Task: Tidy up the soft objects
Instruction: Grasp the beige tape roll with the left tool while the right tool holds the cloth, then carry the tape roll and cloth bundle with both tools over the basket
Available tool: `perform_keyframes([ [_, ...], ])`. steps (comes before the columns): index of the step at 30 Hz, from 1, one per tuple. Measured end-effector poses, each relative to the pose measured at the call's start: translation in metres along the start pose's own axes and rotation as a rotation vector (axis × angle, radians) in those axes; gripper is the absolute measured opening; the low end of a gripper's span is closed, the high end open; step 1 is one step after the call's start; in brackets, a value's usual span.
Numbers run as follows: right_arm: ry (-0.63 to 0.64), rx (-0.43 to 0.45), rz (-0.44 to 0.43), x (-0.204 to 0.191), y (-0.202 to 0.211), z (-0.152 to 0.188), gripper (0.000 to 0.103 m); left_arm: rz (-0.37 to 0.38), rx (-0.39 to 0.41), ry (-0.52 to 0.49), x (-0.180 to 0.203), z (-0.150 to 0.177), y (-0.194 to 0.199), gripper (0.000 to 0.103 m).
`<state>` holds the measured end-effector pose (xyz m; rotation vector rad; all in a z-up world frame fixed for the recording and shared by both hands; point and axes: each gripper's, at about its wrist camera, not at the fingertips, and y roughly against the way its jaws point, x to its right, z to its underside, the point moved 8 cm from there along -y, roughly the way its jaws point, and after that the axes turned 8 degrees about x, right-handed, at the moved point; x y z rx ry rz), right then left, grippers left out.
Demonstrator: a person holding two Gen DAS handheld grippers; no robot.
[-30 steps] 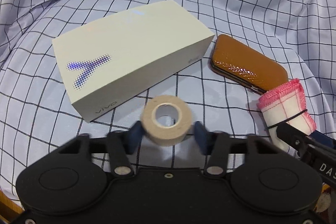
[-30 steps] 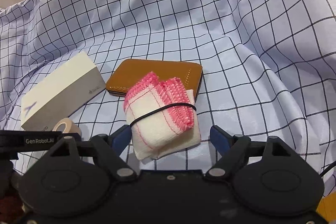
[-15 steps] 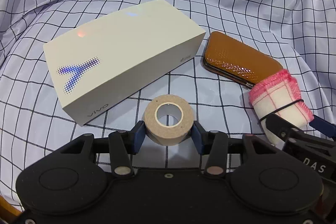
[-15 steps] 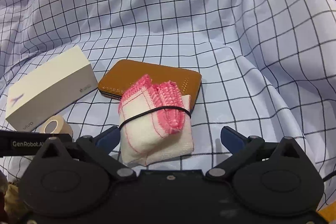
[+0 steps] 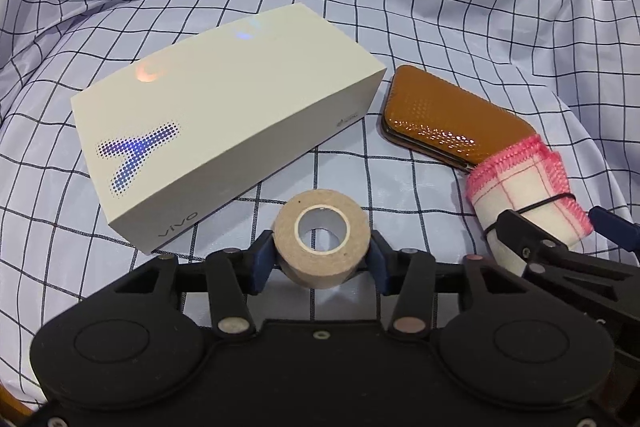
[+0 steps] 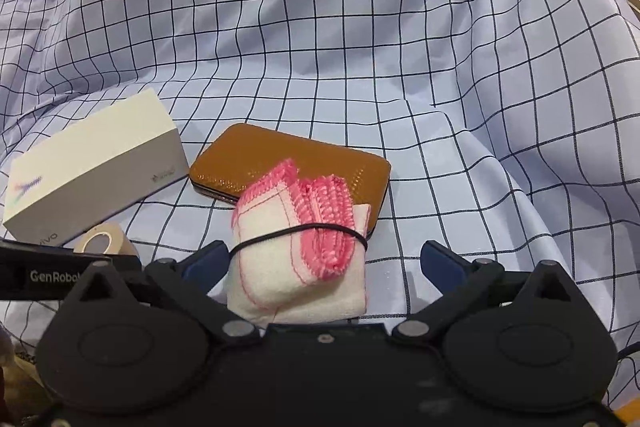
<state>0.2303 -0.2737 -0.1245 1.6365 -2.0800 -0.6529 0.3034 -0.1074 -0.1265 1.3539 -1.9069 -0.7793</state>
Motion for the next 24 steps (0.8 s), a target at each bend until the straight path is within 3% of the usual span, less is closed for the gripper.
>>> perform_keyframes([
  [16,0.073,-0.009,0.022,-0.018,-0.006,-0.002,0.101,0.010,0.034,0.024,-0.008,0.010,0.045,0.048],
  [17,0.080,-0.007,0.032,-0.018,-0.006,-0.001,0.100,0.007,0.035,0.021,-0.009,0.012,0.048,0.048],
  [21,0.075,-0.028,-0.004,-0.020,-0.004,0.004,0.077,0.015,0.037,0.026,-0.011,0.022,0.062,0.048],
  [24,0.079,-0.015,0.014,-0.019,0.005,0.002,0.077,0.019,0.044,0.030,-0.012,0.031,0.073,0.048],
])
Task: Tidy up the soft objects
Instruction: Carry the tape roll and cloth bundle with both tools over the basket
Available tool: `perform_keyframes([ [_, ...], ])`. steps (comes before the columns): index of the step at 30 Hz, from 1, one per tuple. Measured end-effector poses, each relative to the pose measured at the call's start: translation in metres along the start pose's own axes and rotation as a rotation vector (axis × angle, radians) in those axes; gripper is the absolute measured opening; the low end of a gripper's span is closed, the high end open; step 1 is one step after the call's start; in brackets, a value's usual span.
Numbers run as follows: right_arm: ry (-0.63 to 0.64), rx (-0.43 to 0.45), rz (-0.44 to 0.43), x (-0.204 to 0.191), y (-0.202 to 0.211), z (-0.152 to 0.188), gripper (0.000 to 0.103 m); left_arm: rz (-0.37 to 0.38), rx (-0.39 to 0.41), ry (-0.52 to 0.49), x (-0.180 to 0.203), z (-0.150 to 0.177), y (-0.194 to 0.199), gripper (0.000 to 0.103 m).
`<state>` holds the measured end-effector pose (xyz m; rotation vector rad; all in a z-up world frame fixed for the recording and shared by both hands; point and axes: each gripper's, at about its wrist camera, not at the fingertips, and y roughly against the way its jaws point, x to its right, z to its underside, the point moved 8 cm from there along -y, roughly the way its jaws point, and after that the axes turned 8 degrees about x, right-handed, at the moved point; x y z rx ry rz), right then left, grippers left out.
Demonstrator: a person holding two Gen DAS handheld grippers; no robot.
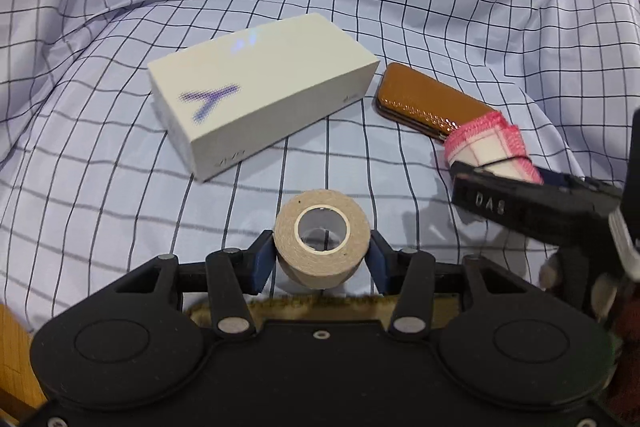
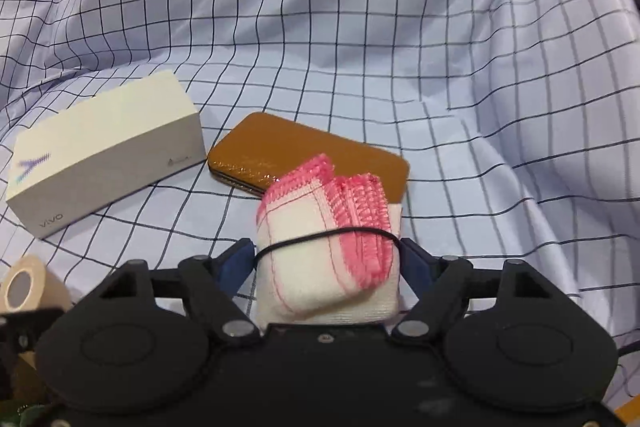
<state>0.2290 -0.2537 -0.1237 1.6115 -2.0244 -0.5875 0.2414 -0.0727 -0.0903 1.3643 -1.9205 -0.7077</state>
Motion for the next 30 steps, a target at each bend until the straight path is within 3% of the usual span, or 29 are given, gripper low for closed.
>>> perform_keyframes([
  [12,-0.119,0.083,-0.109,0.014,0.107,0.000,0.077,0.004,0.055,0.020,-0.009,0.027,0.056,0.048],
  [19,-0.178,0.121,-0.158,0.018,0.168,0.025,0.077,0.005,0.073,0.008,-0.004,0.050,0.082,0.048],
  [30,-0.210,0.144,-0.216,0.020,0.226,0.070,0.077,0.017,0.087,0.006,0.015,0.083,0.113,0.048],
])
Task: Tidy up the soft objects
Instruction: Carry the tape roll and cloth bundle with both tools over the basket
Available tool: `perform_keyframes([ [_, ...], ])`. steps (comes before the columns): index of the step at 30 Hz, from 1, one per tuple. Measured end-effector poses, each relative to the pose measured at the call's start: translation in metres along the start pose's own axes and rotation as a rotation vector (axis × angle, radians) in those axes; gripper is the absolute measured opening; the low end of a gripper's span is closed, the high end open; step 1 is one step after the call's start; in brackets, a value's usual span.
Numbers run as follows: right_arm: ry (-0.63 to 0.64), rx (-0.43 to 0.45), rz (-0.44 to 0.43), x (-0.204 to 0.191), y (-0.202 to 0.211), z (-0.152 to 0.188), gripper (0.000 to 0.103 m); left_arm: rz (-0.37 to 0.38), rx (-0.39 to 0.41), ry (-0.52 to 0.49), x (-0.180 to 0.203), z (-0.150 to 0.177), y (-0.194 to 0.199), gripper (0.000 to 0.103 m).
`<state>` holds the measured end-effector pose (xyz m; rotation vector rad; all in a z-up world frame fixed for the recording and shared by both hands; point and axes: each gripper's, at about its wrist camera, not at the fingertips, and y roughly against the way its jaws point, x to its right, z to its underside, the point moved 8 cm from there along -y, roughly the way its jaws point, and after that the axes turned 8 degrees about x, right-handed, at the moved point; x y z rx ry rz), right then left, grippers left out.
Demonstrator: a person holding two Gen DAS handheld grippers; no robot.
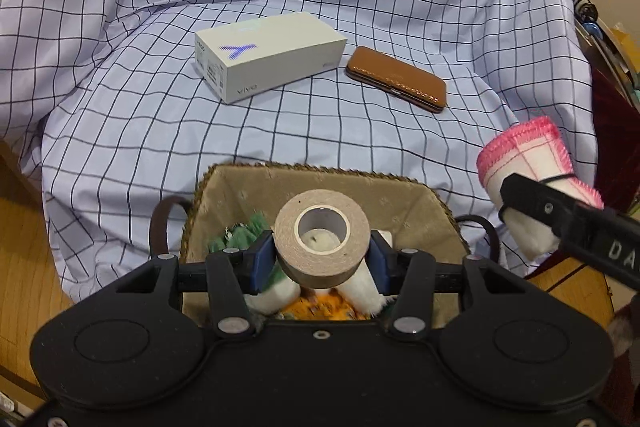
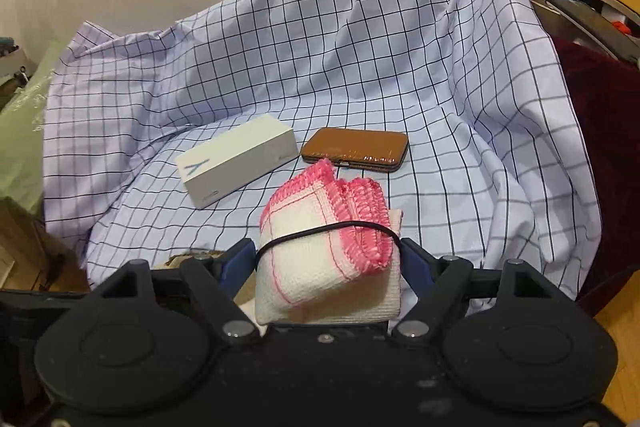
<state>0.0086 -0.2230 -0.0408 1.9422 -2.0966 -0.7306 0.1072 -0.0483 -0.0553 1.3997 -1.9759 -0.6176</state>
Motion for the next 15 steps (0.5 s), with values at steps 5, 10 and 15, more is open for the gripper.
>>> perform_keyframes([
  [5,-0.017,-0.002,-0.022,0.001,0.021,0.013,0.077,-0.014,0.013,-0.020,0.006,0.009,0.014,0.048],
  [10,-0.018,-0.034,-0.005,0.007,0.028,0.029,0.077,-0.021,0.016,-0.034,0.009,0.014,0.020,0.048],
  [15,-0.019,-0.064,0.016,0.012,0.027,0.040,0.077,-0.014,0.010,-0.032,0.009,0.017,0.020,0.048],
])
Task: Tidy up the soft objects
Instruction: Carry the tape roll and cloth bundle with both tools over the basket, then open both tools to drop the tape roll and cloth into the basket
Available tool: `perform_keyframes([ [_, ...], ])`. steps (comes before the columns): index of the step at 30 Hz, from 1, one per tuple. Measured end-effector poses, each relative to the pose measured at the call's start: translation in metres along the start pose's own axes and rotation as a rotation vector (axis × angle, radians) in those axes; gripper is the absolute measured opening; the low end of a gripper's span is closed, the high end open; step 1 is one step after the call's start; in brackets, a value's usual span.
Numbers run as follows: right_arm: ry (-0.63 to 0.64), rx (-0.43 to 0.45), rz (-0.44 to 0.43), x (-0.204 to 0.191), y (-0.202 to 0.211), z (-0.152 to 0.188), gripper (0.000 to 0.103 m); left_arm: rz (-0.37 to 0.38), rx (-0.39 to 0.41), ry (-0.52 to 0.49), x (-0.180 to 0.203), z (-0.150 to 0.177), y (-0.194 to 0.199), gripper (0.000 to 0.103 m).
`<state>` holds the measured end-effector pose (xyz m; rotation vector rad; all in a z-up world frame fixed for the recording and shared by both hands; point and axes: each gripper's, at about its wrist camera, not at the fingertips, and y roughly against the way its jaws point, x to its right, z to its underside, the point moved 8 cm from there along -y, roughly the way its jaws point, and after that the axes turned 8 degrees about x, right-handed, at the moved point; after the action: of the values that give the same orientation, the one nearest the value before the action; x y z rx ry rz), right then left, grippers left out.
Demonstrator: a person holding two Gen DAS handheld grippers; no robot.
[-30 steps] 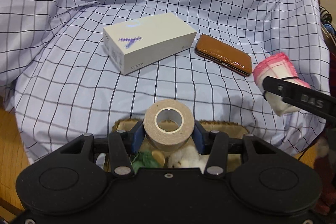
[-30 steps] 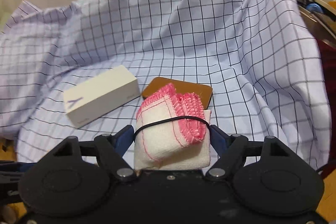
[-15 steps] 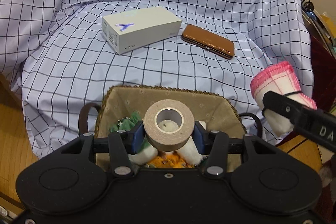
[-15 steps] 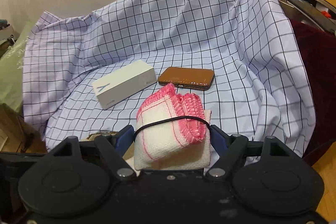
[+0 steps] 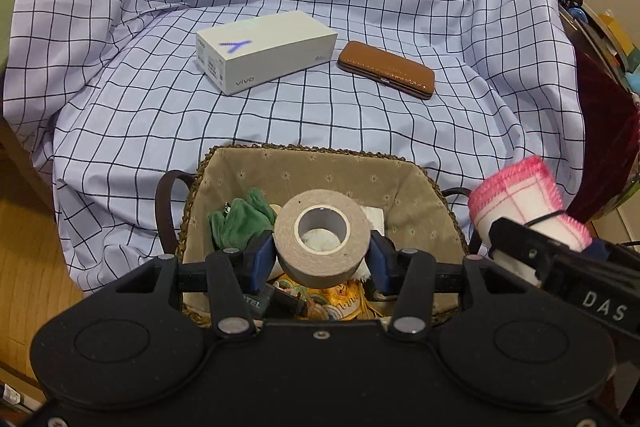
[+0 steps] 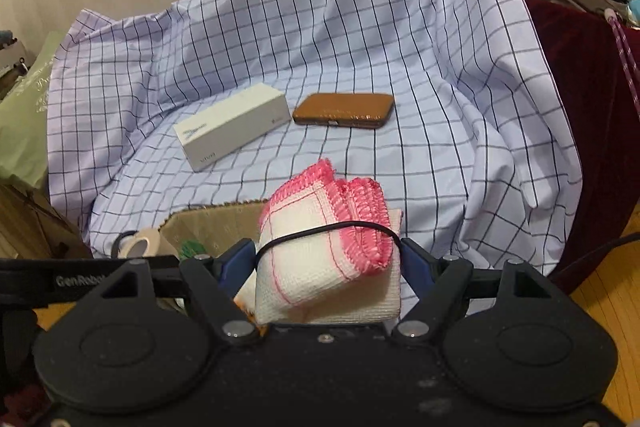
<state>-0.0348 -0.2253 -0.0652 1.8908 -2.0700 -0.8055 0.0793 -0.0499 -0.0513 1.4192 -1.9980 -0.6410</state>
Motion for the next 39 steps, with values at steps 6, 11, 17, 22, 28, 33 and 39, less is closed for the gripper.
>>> perform_keyframes([
  [6,0.015,-0.026,-0.002,-0.004,-0.004,0.008,0.077,0.017,-0.017,0.013,-0.004,-0.001,-0.004,0.048],
  [11,0.020,-0.035,-0.009,-0.007,-0.005,0.010,0.077,0.018,-0.041,0.019,-0.006,-0.004,-0.014,0.048],
  [17,0.007,-0.037,-0.003,-0.003,-0.006,0.009,0.077,0.026,-0.065,0.025,-0.005,-0.002,-0.022,0.048],
  [22,0.007,-0.042,-0.003,-0.004,-0.006,0.009,0.077,0.016,-0.047,0.018,-0.005,-0.002,-0.019,0.065],
  [28,0.019,-0.046,-0.007,-0.007,-0.009,0.009,0.077,-0.025,-0.011,0.027,-0.013,-0.005,-0.011,0.065],
  [33,0.047,-0.042,-0.008,-0.012,-0.013,0.006,0.077,-0.093,0.013,0.040,-0.025,-0.005,-0.006,0.066],
  [39,0.090,-0.036,-0.021,-0.025,-0.018,0.002,0.078,-0.139,0.042,0.058,-0.036,-0.004,0.001,0.073],
])
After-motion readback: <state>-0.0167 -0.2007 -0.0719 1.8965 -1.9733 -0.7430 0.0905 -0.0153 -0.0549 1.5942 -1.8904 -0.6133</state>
